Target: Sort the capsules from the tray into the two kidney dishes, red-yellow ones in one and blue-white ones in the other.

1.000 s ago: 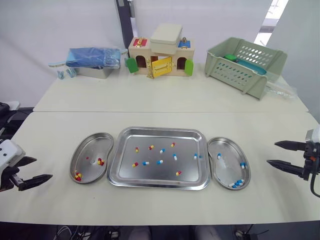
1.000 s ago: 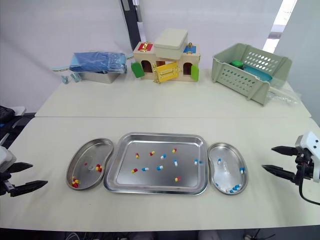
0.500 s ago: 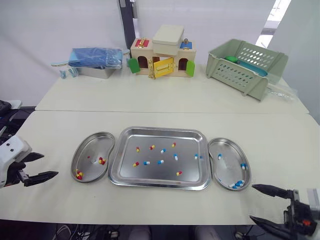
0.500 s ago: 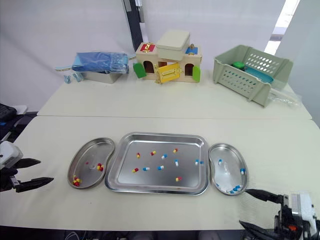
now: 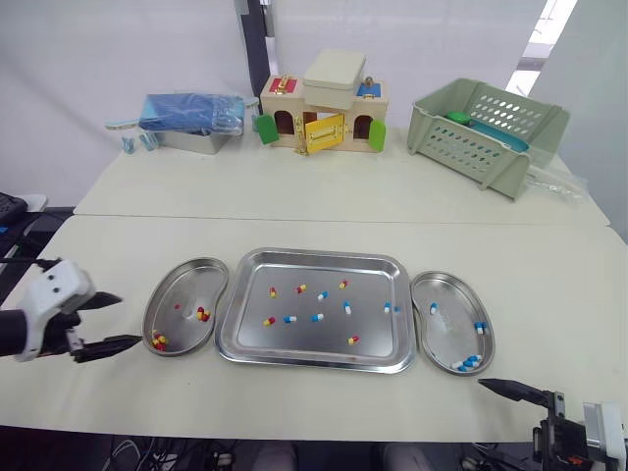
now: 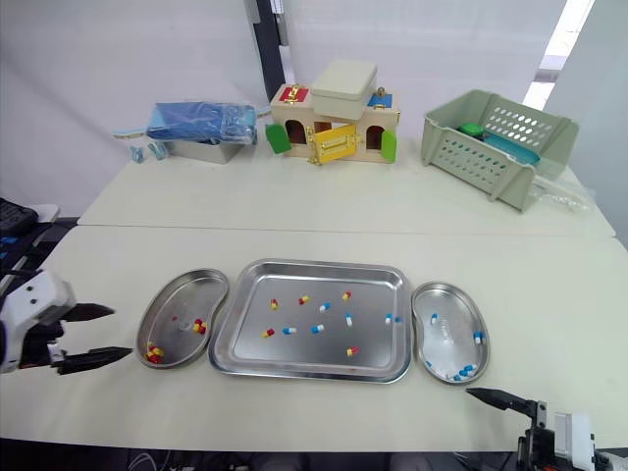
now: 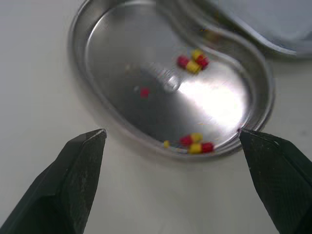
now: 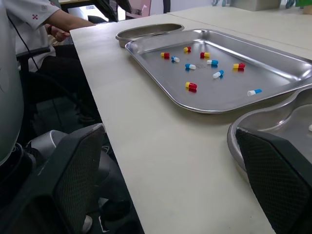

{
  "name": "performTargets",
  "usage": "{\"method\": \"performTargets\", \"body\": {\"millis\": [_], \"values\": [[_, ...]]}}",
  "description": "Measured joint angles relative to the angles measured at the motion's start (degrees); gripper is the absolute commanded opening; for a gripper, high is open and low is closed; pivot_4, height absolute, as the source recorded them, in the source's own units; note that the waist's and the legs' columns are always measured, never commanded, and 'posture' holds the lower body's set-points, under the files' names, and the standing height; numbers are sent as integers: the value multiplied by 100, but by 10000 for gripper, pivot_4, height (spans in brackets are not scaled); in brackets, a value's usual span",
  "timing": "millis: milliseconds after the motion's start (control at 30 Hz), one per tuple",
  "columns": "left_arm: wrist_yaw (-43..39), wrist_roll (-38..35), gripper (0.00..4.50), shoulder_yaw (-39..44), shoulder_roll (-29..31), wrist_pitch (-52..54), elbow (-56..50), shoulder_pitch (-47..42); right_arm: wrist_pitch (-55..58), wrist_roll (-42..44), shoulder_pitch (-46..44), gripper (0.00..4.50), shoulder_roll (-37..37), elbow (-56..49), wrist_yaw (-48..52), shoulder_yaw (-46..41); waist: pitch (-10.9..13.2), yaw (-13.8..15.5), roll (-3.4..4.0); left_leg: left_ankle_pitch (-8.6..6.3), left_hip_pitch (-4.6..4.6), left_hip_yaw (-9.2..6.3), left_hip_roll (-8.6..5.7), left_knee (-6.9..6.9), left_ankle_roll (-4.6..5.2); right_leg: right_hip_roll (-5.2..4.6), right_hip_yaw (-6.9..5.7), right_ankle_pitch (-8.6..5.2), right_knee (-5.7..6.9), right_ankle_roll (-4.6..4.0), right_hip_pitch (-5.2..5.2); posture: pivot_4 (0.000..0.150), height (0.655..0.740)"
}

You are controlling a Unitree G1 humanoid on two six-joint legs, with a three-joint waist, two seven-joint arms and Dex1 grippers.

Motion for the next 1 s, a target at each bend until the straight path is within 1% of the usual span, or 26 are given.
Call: {"method": "performTargets", "body": {"millis": [133, 200, 267, 367, 467, 600, 733, 800, 967, 1000], "values": [[254, -440, 45000, -141, -326, 606, -1027, -15, -39, -6, 39, 44902, -3, -5, -131, 85, 0, 4, 0, 0, 4, 8, 0, 0, 0, 0, 11, 0, 1, 0, 0, 1500, 7400], [540, -617, 45000, -231, -675, 842, -1534, -13, -41, -8, 131, 44902, -7, -14, -186, 126, -1, 7, 1, -1, 8, 14, 0, 0, 0, 0, 18, 0, 2, 0, 1, 1500, 7400], [965, -795, 45000, -478, -1088, 1200, -2106, 41, -41, -10, 191, 44902, -8, -78, -270, 195, -1, 6, 1, -1, 13, 23, 0, 0, 1, 0, 28, 0, 4, 0, 2, 1500, 7400], [1589, -925, 45000, -807, -1523, 1674, -2684, 48, -40, -10, 224, 44902, -28, -151, -394, 237, -2, 7, -1, -1, 25, 32, 2, 1, 1, 2, 40, 1, 9, 0, 6, 1500, 7400], [2140, -953, 45000, -1123, -1784, 2083, -3091, -11, -39, -10, 227, 44902, -40, -256, -510, 280, -3, 9, -2, -2, 34, 38, 1, 1, 1, 2, 47, 1, 12, 0, 11, 1500, 7400], [2530, -835, 45000, -1498, -1829, 2236, -3231, -29, -39, -12, 218, 44902, -43, -292, -656, 316, -3, 9, -3, -6, 76, 61, 2, -12, 2, 2, 68, 0, 7, 0, 36, 1500, 7400], [2759, -505, 45000, -1853, -1822, 2152, -3136, -49, -39, -20, 218, 44902, -42, -295, -767, 422, -3, 11, -3, -6, 78, 67, 2, -14, 3, 2, 72, 0, 4, 0, 36, 1500, 7400], [2894, -332, 45000, -2038, -1820, 2158, -2942, -240, -40, -26, 218, 44902, -43, -308, -835, 475, -3, 17, -3, -6, 78, 67, 2, -14, 3, 2, 71, 1, 4, 1, 36, 1500, 7400], [3075, -220, 45000, -2217, -1828, 2281, -2853, -523, -41, -29, 224, 44902, -52, -355, -927, 515, -4, 13, -4, -9, 77, 74, 2, -16, 4, 2, 77, 1, -3, 1, 35, 1500, 7400], [3099, -210, 41158, -2256, -1828, 2291, -2810, -534, -41, -29, 226, 45000, -52, -355, -952, 515, -3, 8, -4, -9, 78, 75, 2, -17, 4, 2, 78, 1, -4, 1, 35, 1500, 7400]]}}
